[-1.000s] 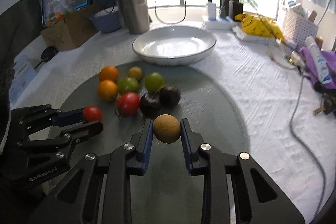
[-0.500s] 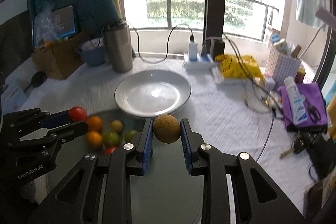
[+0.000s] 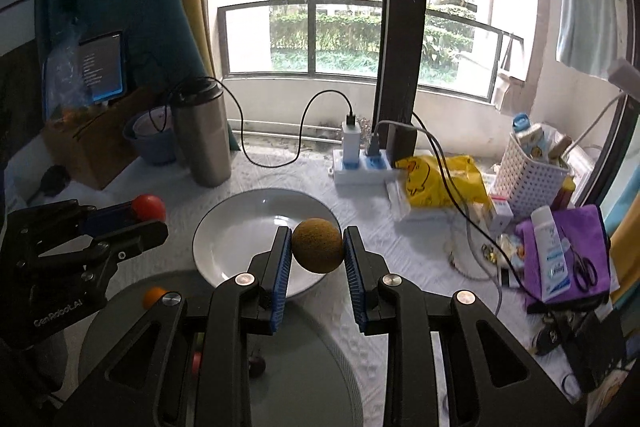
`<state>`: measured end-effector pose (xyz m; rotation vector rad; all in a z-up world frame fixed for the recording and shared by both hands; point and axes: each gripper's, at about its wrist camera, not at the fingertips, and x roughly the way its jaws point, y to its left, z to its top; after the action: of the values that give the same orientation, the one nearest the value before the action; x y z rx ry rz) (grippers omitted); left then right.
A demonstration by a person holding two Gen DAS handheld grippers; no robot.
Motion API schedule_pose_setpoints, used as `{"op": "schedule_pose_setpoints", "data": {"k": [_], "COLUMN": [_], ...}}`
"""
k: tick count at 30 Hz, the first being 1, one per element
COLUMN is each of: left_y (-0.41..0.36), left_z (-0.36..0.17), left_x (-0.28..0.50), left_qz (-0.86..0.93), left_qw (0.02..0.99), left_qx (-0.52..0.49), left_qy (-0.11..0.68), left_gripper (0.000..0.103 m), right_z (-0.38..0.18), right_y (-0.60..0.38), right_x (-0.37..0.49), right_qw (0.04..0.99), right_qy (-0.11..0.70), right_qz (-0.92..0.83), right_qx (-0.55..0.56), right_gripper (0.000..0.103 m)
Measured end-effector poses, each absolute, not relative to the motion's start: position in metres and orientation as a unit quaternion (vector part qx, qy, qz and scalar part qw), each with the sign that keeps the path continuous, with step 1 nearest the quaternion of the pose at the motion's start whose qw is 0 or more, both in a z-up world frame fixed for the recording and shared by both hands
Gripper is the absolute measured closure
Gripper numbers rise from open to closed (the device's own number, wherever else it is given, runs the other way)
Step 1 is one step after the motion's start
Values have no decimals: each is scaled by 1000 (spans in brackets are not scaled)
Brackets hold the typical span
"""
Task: Organize fruits
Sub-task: 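Carry both fruits over the white plate and open both grippers to drop them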
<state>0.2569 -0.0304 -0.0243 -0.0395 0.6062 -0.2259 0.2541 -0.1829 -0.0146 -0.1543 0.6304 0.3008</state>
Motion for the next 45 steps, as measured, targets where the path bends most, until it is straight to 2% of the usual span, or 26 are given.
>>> {"op": "schedule_pose_setpoints", "data": {"k": [9, 18, 27, 31, 34, 36, 37, 38, 40, 45], "left_y": [-17, -10, -19, -20, -20, -18, -16, -15, -14, -13], "left_z": [-32, -68, -103, -106, -102, -99, -97, -95, -90, -80], "left_x": [303, 350, 369, 367, 365, 361, 361, 358, 351, 335], "left_qz": [-105, -96, -111, -105, -101, -99, -100, -99, -97, -96], "left_qw": [945, 924, 893, 893, 895, 896, 896, 898, 900, 904], "left_qx": [-38, -57, -53, -53, -59, -66, -70, -73, -73, -74], "left_qy": [307, 366, 433, 434, 430, 427, 426, 423, 419, 409], "left_gripper": [75, 75, 74, 73, 69, 63, 59, 58, 58, 58], "right_z": [-19, -54, -106, -115, -115, -113, -111, -108, -103, -89], "right_y": [-170, -155, -151, -150, -149, -149, -149, -149, -149, -149], "right_x": [294, 341, 363, 364, 361, 360, 359, 356, 352, 334], "right_qw": [931, 911, 886, 880, 880, 882, 882, 884, 887, 892], "right_qy": [322, 365, 417, 428, 428, 427, 425, 422, 417, 405], "right_qz": [152, 179, 194, 196, 195, 193, 192, 191, 190, 187], "right_qx": [-80, -71, -58, -57, -57, -59, -60, -62, -63, -69], "right_gripper": [75, 75, 75, 75, 75, 73, 69, 64, 61, 60]}}
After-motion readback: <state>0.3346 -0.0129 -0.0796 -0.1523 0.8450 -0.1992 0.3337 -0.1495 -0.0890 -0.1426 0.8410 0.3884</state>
